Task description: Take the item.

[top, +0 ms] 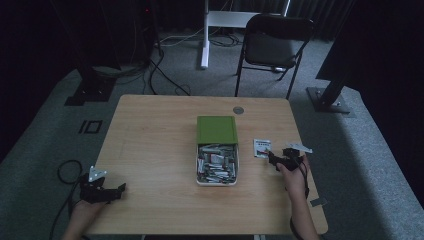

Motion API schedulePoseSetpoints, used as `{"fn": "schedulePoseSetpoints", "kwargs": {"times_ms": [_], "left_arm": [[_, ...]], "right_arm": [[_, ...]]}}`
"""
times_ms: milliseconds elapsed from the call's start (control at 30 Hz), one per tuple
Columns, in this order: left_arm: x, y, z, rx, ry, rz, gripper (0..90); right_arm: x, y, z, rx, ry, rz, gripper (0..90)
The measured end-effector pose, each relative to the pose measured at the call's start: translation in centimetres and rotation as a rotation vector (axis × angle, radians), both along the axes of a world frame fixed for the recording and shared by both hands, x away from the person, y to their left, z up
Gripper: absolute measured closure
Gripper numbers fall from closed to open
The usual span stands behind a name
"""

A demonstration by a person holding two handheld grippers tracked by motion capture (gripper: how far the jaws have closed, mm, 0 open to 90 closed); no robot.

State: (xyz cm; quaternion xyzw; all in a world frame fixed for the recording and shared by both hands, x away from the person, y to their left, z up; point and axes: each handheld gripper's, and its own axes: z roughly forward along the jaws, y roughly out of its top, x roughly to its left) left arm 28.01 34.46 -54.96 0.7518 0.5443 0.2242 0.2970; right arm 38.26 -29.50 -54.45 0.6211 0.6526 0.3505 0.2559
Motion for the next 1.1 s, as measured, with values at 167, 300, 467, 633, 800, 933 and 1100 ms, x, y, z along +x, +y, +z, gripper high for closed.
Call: {"fn": "schedulePoseSetpoints", "kwargs": {"times_ms": [167, 300, 467, 633, 800, 933, 1100], "left_arm": [[0.0, 0.0, 0.0, 0.0, 0.0, 0.0, 1.2], [0.0, 0.0, 0.0, 0.0, 0.0, 0.0, 1.2], [0.0, 0.0, 0.0, 0.0, 0.0, 0.0, 1.2], [0.0, 0.0, 0.0, 0.001, 0.0, -0.001, 1.2], [0.0, 0.0, 0.0, 0.001, 0.0, -0.001, 1.2], [0.0, 0.0, 0.0, 0.002, 0.0, -0.001, 1.2], [0.0, 0.0, 0.0, 0.002, 0.0, -0.001, 1.1]], "right_arm": [[-1.5, -0.6, -0.2, -0.002, -0.003, 0.011, 18.6], [-2.7, -1.0, -0.1, -0.024, -0.007, 0.007, 18.6], [-4.2, -1.0, -0.2, -0.03, 0.006, -0.017, 18.6], [-5.5, -1.1, -0.4, -0.07, 0.002, -0.031, 18.2], [-7.1, -1.1, -0.6, -0.09, 0.015, -0.042, 18.2], [-8.0, -1.3, -0.6, -0.079, 0.015, -0.033, 16.6], [-9.3, -1.4, -0.7, -0.082, 0.017, -0.037, 13.9]]}}
